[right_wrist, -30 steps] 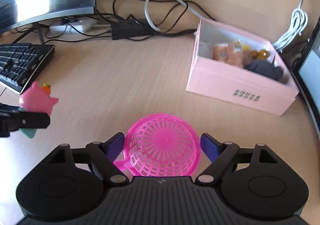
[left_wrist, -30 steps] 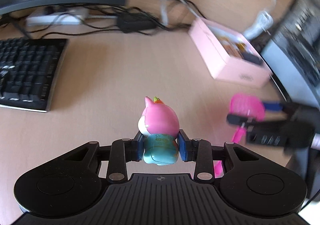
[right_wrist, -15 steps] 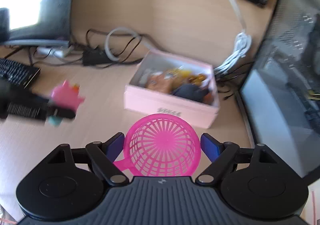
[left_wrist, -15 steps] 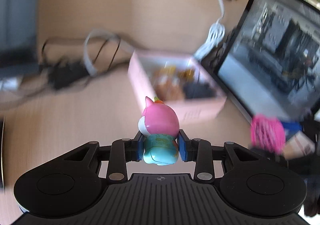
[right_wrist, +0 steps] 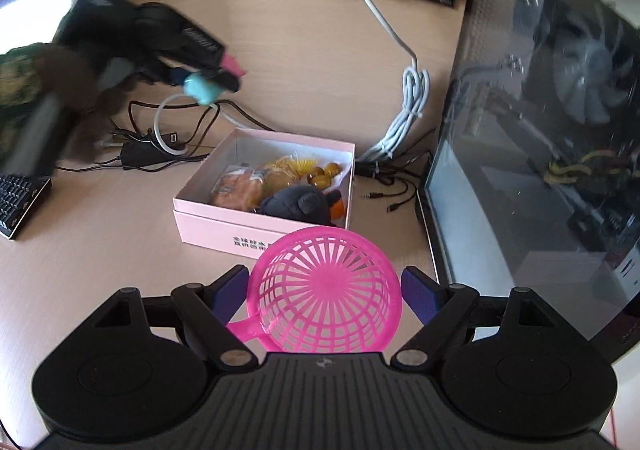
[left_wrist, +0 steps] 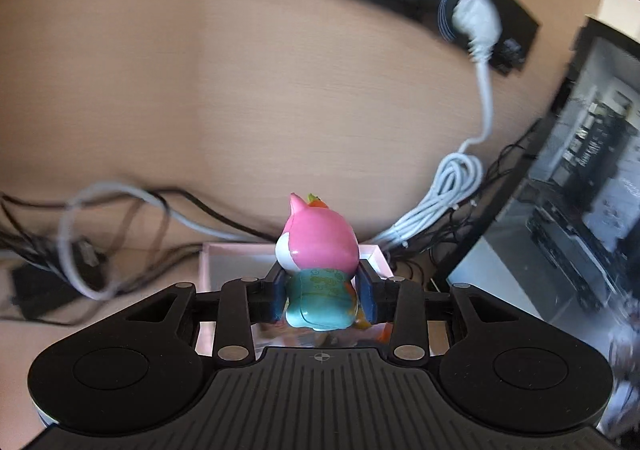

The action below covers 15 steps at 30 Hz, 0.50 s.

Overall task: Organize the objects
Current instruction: 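Release the cat toy into the pink box with the left gripper while the right drops the strainer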

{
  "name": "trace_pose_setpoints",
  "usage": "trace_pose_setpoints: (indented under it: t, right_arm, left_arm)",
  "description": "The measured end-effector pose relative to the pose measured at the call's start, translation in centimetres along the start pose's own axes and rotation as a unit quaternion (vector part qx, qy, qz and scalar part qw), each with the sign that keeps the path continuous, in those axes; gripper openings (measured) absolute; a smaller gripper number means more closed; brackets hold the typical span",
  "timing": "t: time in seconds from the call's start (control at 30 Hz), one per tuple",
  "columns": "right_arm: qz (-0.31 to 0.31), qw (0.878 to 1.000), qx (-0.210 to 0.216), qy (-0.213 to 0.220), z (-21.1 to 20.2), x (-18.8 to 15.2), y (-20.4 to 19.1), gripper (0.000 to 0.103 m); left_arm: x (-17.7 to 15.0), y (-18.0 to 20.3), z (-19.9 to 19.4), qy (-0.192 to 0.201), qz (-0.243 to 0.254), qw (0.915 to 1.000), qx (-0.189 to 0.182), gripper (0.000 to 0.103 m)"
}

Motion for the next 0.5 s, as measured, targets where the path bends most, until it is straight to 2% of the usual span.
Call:
trace_pose_setpoints:
  t: [0.17, 0.3, 0.4, 0.43, 0.5]
  right_arm:
    - [0.008, 1.0, 0.011, -0.001, 0.7, -1.0, 1.6, 0.083]
    - [0.012, 1.0, 0.013, -0.01, 1.8, -1.4, 2.3, 0.083]
    - [0.012, 0.999, 0.024, -0.02, 3.0, -1.5, 2.4, 0.083]
    - [0.01, 0.999, 0.027, -0.022, 3.4, -1.4, 2.3, 0.083]
    - [-0.001, 0.999, 0.031, -0.022, 4.1, -1.1, 1.9, 0.083]
  left_arm:
    - [-2.8, -0.7, 5.3, -0.036, 0.012, 0.9981, 0.048, 0.041]
    - [-4.5, -2.5, 5.7, -0.047, -0.009, 0.9966, 0.067, 0.041]
    - [-5.9, -3.2, 6.1, -0.077, -0.008, 0.9958, 0.05, 0.042]
    - [-6.1, -3.3, 6.0, -0.08, -0.005, 0.9952, 0.056, 0.043]
    - [-5.8, -4.0, 5.5, -0.072, -0.003, 0.9951, 0.068, 0.043]
Point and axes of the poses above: each gripper's, at about its wrist camera, not at the fingertips, and z roughly the way its jaws point, y to its right, x to its top, the point moved 8 cm from there along z, roughly the way its jaws point, and after that the axes turned 5 degrees about y, right-handed, at the moved point
